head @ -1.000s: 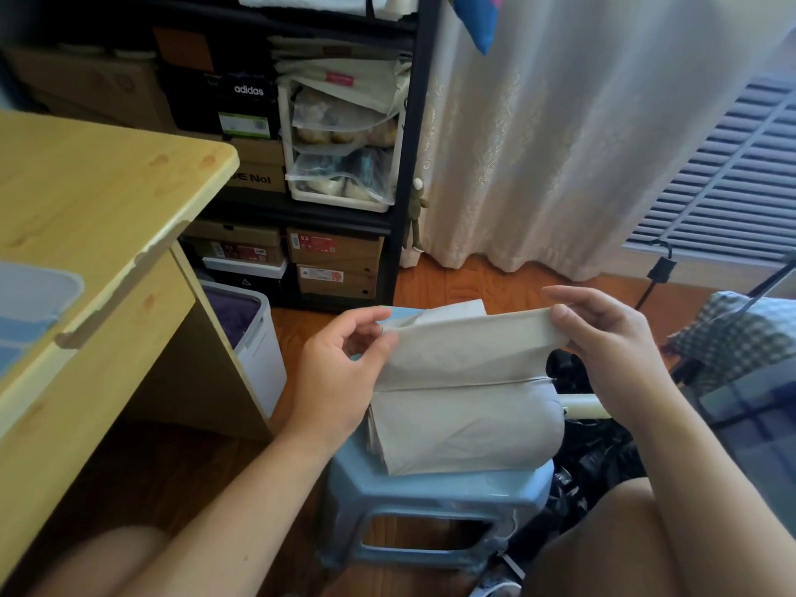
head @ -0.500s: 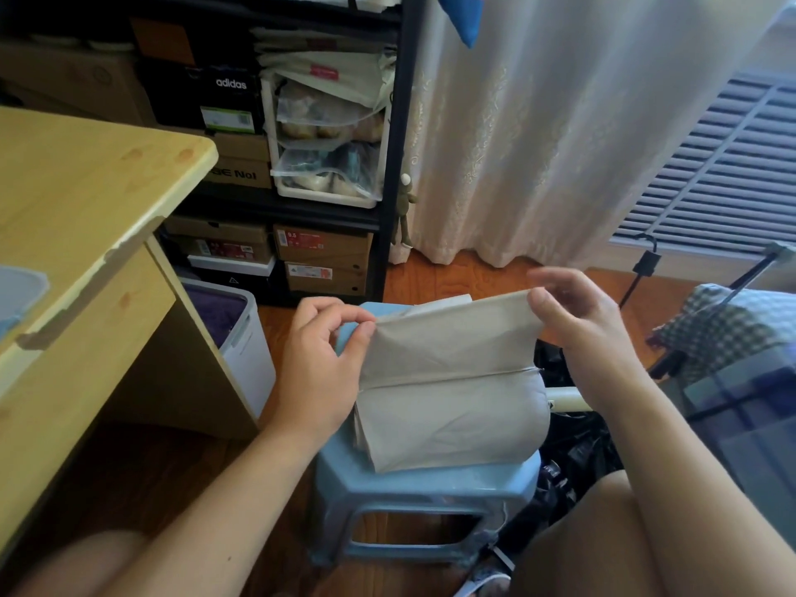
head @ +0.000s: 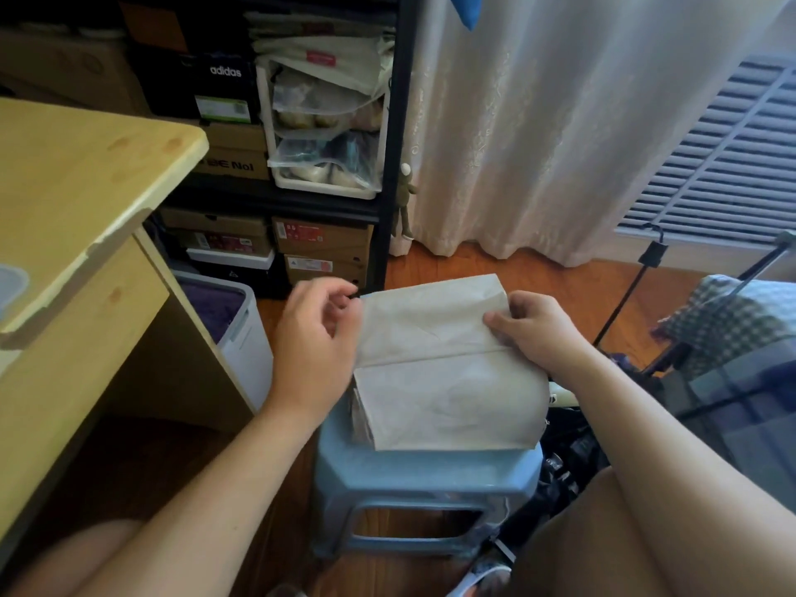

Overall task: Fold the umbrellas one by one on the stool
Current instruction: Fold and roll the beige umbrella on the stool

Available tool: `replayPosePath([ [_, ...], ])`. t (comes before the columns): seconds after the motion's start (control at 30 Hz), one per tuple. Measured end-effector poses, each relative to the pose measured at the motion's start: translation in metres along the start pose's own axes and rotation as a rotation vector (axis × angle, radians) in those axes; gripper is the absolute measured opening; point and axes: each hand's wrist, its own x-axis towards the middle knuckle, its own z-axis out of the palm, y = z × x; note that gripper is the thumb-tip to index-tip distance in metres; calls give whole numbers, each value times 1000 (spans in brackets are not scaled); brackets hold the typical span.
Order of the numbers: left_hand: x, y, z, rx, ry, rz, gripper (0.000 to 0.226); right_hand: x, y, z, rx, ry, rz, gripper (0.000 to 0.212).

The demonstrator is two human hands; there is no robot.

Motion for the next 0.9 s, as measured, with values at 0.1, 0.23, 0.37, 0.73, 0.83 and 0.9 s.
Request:
replayPosePath([
  [0.1, -20, 9, -2, 200, -500, 340, 30, 14, 8, 10, -135, 63, -5, 16],
  [0.23, -33, -4, 5, 516, -832, 231, 61, 8, 2, -1, -103, 247, -25, 23],
  [0.37, -17, -15, -3, 293, -793, -110, 83, -35, 1, -30, -57, 356, -49, 26],
  [0.73, -18, -10, 4, 42, -521, -182, 31, -96, 19, -49, -252, 214, -7, 37],
  [0.83, -3, -1, 11, -81, -350, -472, 42, -76, 30, -63, -294, 192, 123, 41],
  [0.9, 0, -7, 13, -84, -226, -581, 36, -68, 42, -68, -191, 81, 234, 39],
])
